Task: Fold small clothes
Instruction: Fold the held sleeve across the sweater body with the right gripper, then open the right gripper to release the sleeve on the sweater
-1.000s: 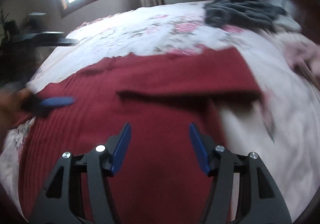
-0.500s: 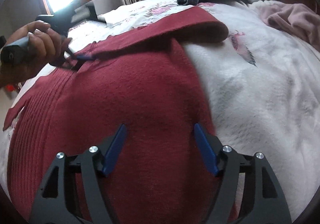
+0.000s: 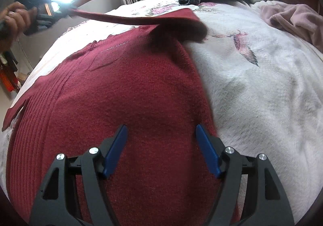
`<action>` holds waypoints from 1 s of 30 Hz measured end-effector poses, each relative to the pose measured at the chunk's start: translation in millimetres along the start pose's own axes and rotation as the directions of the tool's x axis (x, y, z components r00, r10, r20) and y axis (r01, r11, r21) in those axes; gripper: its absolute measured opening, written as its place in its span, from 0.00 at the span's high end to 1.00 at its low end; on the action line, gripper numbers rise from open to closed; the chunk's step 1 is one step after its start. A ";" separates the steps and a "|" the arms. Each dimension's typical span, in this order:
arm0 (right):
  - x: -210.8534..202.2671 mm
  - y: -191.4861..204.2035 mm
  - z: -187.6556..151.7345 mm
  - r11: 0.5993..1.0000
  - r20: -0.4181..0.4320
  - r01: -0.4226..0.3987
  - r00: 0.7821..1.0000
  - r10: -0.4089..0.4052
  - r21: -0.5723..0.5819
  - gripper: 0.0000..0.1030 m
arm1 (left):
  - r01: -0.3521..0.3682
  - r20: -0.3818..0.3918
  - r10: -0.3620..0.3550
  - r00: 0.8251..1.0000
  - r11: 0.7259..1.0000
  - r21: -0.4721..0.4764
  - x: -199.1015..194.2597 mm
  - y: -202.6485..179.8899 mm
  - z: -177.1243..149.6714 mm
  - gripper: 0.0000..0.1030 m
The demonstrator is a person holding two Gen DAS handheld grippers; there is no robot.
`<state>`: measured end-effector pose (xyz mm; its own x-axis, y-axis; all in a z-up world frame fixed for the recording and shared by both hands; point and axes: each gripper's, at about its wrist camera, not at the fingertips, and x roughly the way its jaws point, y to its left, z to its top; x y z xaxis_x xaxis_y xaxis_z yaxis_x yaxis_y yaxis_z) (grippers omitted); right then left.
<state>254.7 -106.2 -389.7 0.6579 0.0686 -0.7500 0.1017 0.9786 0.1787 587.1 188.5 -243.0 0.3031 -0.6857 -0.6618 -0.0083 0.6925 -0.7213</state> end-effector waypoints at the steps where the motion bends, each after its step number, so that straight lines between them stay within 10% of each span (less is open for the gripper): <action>1: 0.2 0.0 1.1 1.000 0.000 0.000 1.000 0.000 0.000 0.32 | -0.002 0.016 0.002 1.000 1.000 0.011 -13.6 -0.5 4.3 0.92; 9: 0.7 1.5 -0.5 1.000 -0.001 0.005 1.000 -0.005 -0.003 0.31 | -0.084 0.077 0.084 0.994 0.996 -0.003 -78.2 47.1 23.2 0.92; 21: 1.5 0.4 0.1 1.000 -0.005 0.006 1.000 -0.006 -0.007 0.30 | -0.230 -0.013 0.232 0.973 0.953 -0.198 -50.6 192.9 -11.8 0.92; 25: 1.5 0.7 -0.3 1.000 -0.005 0.006 1.000 -0.006 -0.007 0.30 | -0.342 -0.007 0.356 0.934 0.892 -0.295 -50.5 222.1 -20.0 0.82; 27: 1.4 0.8 -0.3 1.000 -0.005 0.006 1.000 -0.006 -0.008 0.29 | -0.432 0.054 0.469 0.882 0.848 -0.306 -65.3 212.2 -22.6 0.80; 30: 1.8 1.4 -0.7 1.000 -0.005 0.009 1.000 -0.009 -0.012 0.28 | -0.312 0.151 0.351 0.924 0.921 -0.233 -69.0 177.4 -31.7 0.52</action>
<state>255.5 -104.5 -391.2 0.6535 0.0609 -0.7545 0.0981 0.9815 0.1642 534.4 351.6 -331.8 0.4212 -0.3562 -0.8341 -0.3240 0.7999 -0.5052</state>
